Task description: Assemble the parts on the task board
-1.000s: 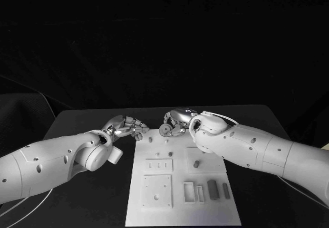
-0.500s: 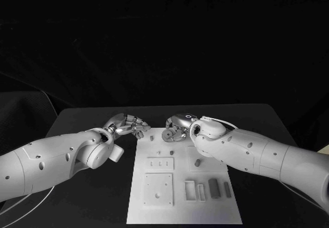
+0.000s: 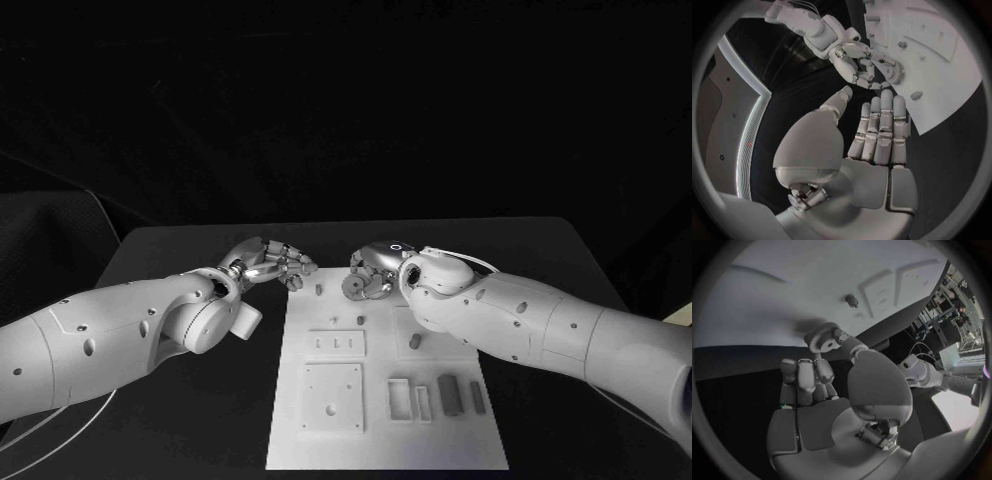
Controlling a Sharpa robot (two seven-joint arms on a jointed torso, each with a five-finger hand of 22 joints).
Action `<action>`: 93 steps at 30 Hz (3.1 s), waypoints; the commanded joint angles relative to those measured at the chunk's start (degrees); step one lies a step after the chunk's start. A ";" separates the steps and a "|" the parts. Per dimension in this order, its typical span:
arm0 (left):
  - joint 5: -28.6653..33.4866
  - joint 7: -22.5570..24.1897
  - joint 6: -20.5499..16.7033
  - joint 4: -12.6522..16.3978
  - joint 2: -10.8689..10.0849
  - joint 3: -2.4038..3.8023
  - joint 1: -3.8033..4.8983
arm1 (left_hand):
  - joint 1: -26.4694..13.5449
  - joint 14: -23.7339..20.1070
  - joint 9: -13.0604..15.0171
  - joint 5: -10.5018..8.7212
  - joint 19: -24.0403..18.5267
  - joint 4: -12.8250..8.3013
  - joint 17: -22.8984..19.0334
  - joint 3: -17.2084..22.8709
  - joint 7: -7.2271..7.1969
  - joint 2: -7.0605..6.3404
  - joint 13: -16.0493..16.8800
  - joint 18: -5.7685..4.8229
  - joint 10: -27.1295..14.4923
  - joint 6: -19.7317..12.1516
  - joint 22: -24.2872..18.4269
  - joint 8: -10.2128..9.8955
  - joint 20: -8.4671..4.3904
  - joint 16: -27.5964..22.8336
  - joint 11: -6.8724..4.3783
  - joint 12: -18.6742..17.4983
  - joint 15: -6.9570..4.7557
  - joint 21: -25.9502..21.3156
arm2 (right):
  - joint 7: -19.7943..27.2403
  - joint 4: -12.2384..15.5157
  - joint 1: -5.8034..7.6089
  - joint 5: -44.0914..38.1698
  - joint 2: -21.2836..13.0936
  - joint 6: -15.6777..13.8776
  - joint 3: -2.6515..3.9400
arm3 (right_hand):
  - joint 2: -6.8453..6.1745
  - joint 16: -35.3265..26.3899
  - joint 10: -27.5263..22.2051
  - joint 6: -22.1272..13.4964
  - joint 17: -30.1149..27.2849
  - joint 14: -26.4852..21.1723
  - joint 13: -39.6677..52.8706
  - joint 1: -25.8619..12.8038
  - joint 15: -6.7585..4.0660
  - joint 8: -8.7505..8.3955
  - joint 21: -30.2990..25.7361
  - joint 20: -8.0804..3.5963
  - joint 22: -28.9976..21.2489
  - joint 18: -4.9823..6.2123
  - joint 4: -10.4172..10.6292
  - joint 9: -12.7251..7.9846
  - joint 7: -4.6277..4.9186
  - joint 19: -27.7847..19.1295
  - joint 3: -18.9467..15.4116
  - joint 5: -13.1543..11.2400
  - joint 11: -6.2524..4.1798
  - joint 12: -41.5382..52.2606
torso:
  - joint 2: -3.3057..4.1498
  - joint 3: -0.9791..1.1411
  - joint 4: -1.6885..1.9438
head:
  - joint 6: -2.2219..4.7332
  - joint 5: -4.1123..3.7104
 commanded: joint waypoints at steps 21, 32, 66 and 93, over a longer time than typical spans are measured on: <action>0.04 0.26 0.03 -0.01 0.26 0.05 0.06 | 0.65 -0.47 -0.08 0.26 -0.27 0.41 0.04 -0.03 0.23 -0.07 0.10 0.86 -0.23 -0.13 -0.09 -0.29 0.02 -0.34 0.06 0.34 -0.06 -0.28 | -0.16 -0.44 -0.52 -1.39 1.02 0.12 -0.28 | 0.76 0.28 0.23 6.26 -0.11 0.19 -0.09 0.31 -0.34 0.53 6.24 -0.17 0.07 0.10 0.11 1.59 2.14 0.37 0.45 0.37 -0.27 0.41 | -0.01 0.04 -0.02 | 0.27 0.14; 0.04 0.30 0.00 -0.18 0.53 0.06 0.07 | 0.65 -0.48 -0.08 0.26 -0.28 0.43 0.04 -0.03 0.24 -0.07 0.10 0.85 -0.23 -0.12 -0.09 -0.29 0.03 -0.35 0.06 0.34 -0.05 -0.30 | -0.05 -1.66 -0.85 -1.54 1.78 -0.05 -0.28 | 0.72 0.31 0.28 6.31 -0.12 0.24 -0.10 0.27 -0.35 0.53 6.26 -0.17 0.07 0.10 0.15 1.59 2.14 0.40 0.50 0.37 -0.28 0.42 | 0.01 0.06 -0.04 | 0.09 0.15; 0.04 0.20 -0.02 -0.32 0.47 0.06 0.07 | 0.68 -0.51 -0.09 0.25 -0.31 0.47 0.06 -0.02 0.24 -0.08 0.10 0.84 -0.23 -0.11 -0.09 -0.30 0.04 -0.40 0.06 0.36 -0.04 -0.34 | -0.30 -3.14 -0.90 -1.41 1.70 -0.94 -0.28 | 0.63 0.41 0.41 6.45 -0.09 0.44 -0.15 0.19 -0.36 0.49 6.32 -0.16 0.09 0.10 0.24 1.59 2.14 0.48 0.65 0.37 -0.31 0.45 | 0.02 0.05 0.00 | -0.07 0.10; 0.04 0.19 0.05 -0.28 0.41 0.06 0.07 | 0.72 -0.54 -0.10 0.25 -0.34 0.48 0.06 -0.02 0.24 -0.09 0.10 0.83 -0.24 -0.11 -0.09 -0.30 0.04 -0.42 0.06 0.36 -0.03 -0.37 | 0.05 -3.12 -0.96 -0.89 1.34 -0.41 -0.28 | 0.67 0.57 0.52 6.64 0.08 0.78 -0.19 0.21 -0.38 0.50 6.37 -0.17 0.10 0.11 0.28 1.61 2.11 0.56 0.85 0.39 -0.34 0.47 | 0.01 0.05 -0.01 | -0.23 0.22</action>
